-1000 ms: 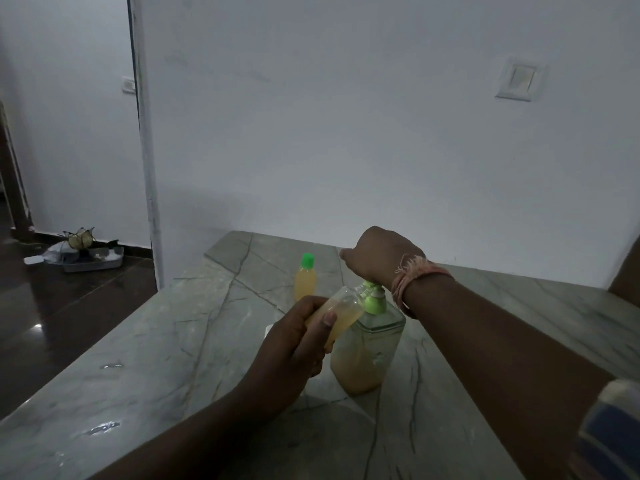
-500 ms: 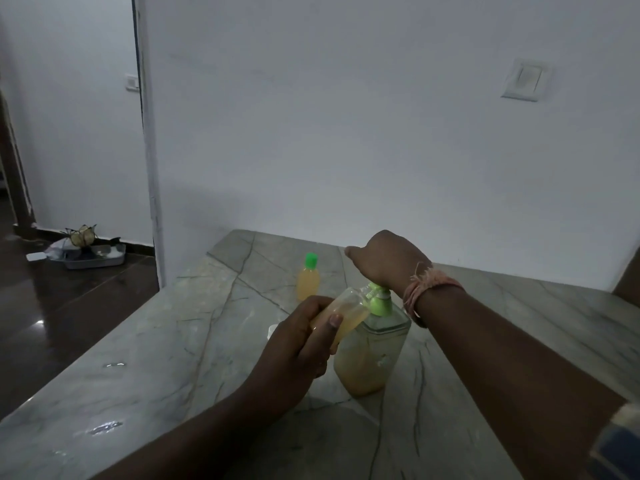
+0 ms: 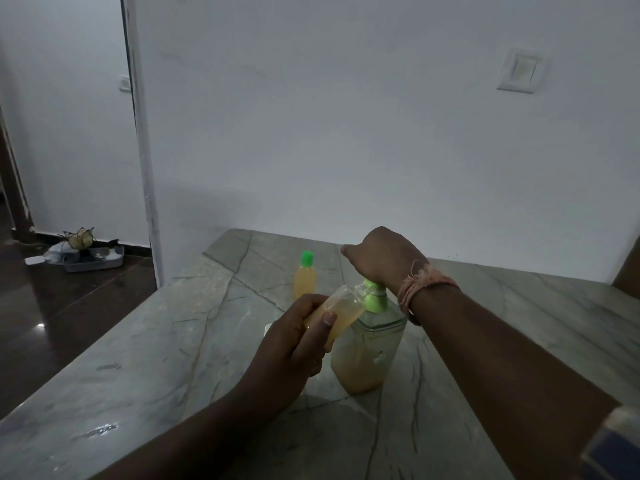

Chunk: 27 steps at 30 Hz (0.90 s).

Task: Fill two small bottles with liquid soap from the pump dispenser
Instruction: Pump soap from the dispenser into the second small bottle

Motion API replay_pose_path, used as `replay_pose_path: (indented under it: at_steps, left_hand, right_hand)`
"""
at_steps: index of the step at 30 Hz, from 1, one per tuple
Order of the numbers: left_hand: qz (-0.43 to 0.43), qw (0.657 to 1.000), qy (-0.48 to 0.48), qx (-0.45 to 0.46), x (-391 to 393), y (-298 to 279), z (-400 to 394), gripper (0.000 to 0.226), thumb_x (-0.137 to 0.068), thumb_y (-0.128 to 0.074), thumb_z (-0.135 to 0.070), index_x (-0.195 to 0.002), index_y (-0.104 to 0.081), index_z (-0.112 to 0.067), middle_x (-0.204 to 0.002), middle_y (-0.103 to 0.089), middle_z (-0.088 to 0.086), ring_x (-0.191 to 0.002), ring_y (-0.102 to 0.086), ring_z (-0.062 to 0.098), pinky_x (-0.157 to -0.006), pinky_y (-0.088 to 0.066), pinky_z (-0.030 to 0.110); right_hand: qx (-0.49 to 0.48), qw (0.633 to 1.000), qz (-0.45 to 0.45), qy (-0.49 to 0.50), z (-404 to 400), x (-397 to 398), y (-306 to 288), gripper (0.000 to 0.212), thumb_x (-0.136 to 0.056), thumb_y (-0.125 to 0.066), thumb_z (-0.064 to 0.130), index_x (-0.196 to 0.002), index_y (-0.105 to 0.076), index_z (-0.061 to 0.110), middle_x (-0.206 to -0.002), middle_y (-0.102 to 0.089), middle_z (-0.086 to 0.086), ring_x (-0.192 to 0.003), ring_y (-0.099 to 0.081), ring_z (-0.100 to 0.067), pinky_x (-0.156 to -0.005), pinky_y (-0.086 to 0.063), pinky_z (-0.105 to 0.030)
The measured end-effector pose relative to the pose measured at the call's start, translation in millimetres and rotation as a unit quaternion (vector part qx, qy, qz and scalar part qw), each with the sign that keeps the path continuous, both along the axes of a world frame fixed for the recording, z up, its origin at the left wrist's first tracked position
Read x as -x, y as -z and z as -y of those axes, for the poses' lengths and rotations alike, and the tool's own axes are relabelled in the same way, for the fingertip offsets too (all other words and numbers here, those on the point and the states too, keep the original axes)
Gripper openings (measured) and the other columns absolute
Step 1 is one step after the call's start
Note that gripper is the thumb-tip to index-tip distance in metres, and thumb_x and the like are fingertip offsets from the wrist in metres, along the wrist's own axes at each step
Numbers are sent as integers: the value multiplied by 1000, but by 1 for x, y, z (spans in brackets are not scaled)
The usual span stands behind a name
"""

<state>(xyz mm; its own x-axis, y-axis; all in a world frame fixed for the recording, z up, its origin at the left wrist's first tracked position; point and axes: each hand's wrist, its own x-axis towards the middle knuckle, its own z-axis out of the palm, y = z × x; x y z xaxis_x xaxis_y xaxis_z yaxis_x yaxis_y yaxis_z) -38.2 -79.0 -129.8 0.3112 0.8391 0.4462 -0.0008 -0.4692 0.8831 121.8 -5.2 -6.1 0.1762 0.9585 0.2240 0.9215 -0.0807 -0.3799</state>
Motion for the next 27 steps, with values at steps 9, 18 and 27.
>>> replay_pose_path:
  at_steps: [9,18,27]
  left_hand:
    - [1,1000,-11,12,-2,-1,4,38,-90,-51,-56,-113,-58,-28,-75,-58,0,-57,-49,11,-50,-40,23]
    - [-17,1000,-18,9,-1,-1,1,28,-93,-48,-51,-112,-57,-31,-75,-58,-3,-58,-50,8,-52,-42,20]
    - [-7,1000,-6,6,0,-2,4,30,-94,-48,-48,-113,-58,-27,-74,-58,-4,-59,-49,10,-51,-40,22]
  right_hand:
    - [3,996,85,-7,11,5,-11,36,-88,-57,45,-66,-51,18,-68,-53,0,-70,-55,-22,-66,-44,-30]
    - [-18,1000,-8,7,8,1,1,36,-88,-55,43,-66,-53,14,-71,-58,-4,-71,-58,-25,-65,-44,-31]
    - [-24,1000,12,-2,7,0,-4,39,-89,-54,45,-64,-52,14,-68,-57,-3,-66,-56,-22,-60,-41,-29]
